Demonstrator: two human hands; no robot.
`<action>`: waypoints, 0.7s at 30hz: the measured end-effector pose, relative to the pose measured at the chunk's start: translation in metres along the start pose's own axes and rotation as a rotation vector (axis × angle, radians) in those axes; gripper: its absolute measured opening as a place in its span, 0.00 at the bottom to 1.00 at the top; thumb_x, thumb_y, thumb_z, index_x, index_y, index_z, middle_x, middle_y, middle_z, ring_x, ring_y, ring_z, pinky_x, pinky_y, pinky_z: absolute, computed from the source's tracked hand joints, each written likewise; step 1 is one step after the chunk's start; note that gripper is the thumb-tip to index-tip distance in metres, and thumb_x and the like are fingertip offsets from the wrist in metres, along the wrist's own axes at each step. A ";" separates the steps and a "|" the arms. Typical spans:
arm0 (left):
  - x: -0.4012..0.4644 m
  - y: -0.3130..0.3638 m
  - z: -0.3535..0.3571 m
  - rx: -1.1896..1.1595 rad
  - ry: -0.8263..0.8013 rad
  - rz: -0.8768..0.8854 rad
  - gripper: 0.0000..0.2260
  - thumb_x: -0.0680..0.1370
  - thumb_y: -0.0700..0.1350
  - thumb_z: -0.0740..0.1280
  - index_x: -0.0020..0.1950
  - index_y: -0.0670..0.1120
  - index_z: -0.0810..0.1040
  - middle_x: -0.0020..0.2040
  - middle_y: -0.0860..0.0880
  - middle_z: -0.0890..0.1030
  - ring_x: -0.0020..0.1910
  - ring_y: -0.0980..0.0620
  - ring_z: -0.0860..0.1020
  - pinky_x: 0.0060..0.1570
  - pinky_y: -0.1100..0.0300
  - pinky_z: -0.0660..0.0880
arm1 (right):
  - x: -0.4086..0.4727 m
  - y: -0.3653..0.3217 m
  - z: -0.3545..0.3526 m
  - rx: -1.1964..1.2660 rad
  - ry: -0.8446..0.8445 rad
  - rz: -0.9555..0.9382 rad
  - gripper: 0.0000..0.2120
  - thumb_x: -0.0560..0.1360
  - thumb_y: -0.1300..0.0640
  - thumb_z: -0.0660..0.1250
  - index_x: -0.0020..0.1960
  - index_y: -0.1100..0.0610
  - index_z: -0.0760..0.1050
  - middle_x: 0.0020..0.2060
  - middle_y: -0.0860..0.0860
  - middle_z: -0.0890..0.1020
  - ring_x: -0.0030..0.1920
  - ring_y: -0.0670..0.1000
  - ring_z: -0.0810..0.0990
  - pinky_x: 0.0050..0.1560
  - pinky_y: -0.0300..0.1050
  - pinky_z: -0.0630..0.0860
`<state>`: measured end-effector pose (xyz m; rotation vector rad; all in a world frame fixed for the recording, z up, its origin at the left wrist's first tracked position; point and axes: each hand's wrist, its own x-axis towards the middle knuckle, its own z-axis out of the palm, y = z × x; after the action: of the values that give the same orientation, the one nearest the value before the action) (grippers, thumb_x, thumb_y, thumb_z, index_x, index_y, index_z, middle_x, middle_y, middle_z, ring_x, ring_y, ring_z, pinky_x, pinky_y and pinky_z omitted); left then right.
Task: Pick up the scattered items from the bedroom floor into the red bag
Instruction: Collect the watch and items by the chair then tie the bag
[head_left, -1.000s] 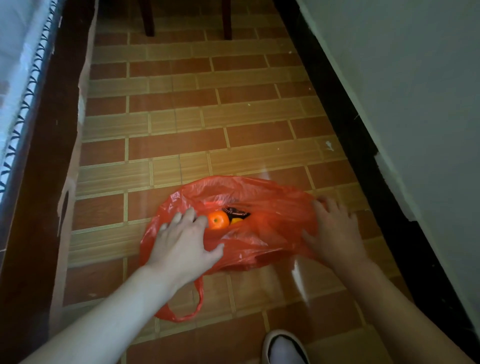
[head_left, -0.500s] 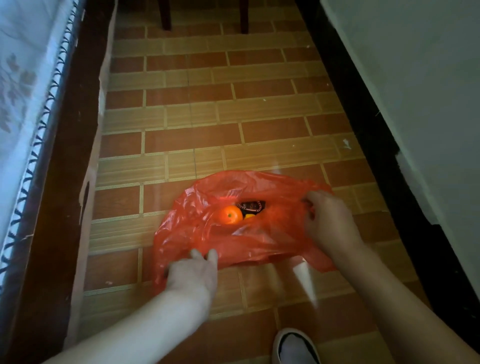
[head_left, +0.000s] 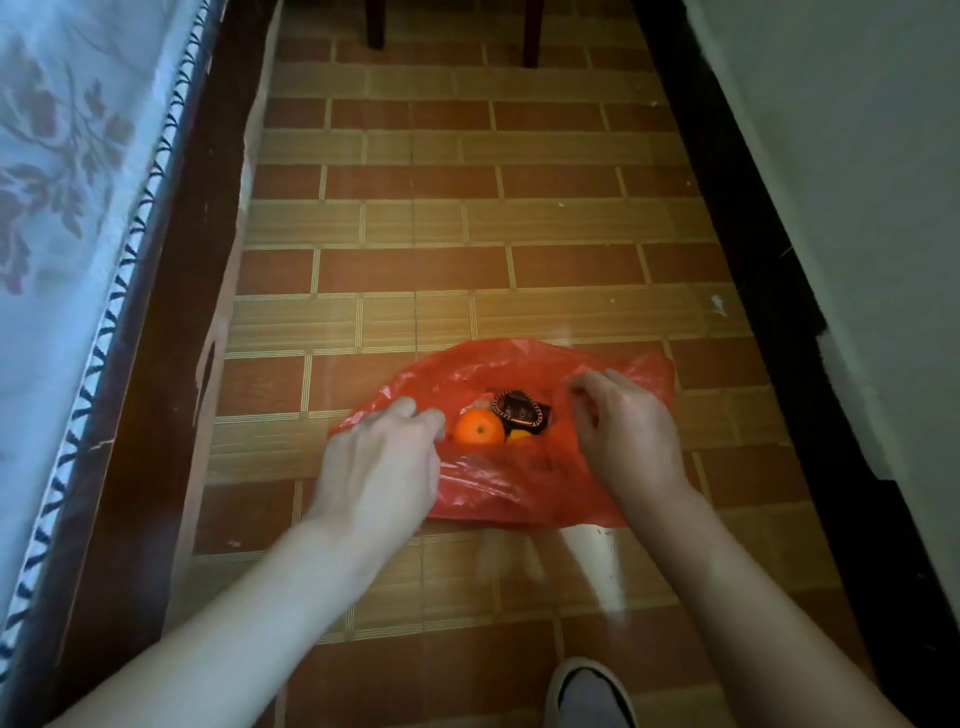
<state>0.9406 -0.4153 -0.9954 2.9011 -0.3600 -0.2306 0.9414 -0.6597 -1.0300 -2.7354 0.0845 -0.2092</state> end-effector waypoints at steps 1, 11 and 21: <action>0.002 0.002 -0.003 -0.019 0.053 -0.018 0.06 0.73 0.43 0.73 0.46 0.54 0.82 0.43 0.54 0.81 0.35 0.47 0.82 0.29 0.57 0.72 | 0.000 0.000 -0.003 -0.016 0.000 0.043 0.04 0.79 0.59 0.68 0.52 0.54 0.82 0.42 0.51 0.83 0.37 0.58 0.83 0.33 0.46 0.73; -0.023 0.034 -0.117 -0.199 0.142 -0.110 0.06 0.79 0.44 0.69 0.51 0.54 0.83 0.45 0.56 0.78 0.37 0.45 0.80 0.31 0.57 0.74 | -0.002 -0.037 -0.129 -0.105 -0.205 0.538 0.06 0.75 0.48 0.71 0.46 0.51 0.81 0.39 0.49 0.81 0.39 0.56 0.83 0.42 0.53 0.84; -0.070 0.088 -0.283 -0.237 0.094 -0.099 0.07 0.79 0.39 0.69 0.53 0.46 0.87 0.47 0.51 0.82 0.41 0.47 0.80 0.40 0.53 0.80 | -0.006 -0.089 -0.307 -0.015 -0.214 0.515 0.17 0.69 0.71 0.62 0.45 0.56 0.86 0.42 0.53 0.81 0.40 0.56 0.80 0.38 0.40 0.73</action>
<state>0.9046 -0.4280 -0.6936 2.6865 -0.1609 -0.1402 0.8901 -0.6944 -0.7167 -2.6235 0.7172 0.2283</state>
